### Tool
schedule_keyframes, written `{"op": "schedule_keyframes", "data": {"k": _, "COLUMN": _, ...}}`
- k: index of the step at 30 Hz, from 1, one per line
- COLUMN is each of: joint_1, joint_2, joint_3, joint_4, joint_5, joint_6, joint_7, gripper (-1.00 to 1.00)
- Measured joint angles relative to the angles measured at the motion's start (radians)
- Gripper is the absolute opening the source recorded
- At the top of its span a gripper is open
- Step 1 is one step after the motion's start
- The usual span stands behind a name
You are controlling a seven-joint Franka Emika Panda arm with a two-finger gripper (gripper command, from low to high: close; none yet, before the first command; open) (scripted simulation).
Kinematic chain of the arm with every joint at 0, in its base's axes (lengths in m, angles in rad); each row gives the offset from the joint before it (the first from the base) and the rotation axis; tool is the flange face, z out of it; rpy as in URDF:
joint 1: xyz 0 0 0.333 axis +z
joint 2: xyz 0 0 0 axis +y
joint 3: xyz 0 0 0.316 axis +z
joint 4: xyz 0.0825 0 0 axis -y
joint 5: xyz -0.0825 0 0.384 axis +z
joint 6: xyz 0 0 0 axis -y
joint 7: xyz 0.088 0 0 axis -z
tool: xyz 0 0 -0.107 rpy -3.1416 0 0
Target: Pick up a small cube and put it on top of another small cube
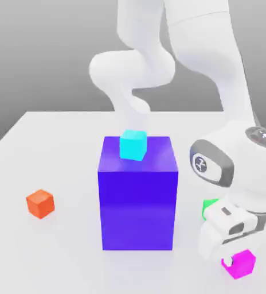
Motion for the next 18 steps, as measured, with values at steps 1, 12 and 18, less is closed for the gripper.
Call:
{"op": "schedule_keyframes", "data": {"k": 1, "joint_1": -0.011, "joint_2": -0.023, "joint_3": 0.014, "joint_4": -0.006, "joint_5": 0.014, "joint_6": -0.018, "joint_7": -0.010, "gripper": -1.00}}
{"op": "schedule_keyframes", "data": {"k": 12, "joint_1": -0.034, "joint_2": -0.400, "joint_3": 0.192, "joint_4": -0.241, "joint_5": 0.280, "joint_6": -0.149, "joint_7": -0.181, "gripper": -1.00}}
{"op": "schedule_keyframes", "data": {"k": 18, "joint_1": 0.058, "joint_2": -0.609, "joint_3": 0.197, "joint_4": -0.425, "joint_5": 0.446, "joint_6": -0.159, "joint_7": -0.280, "gripper": -1.00}}
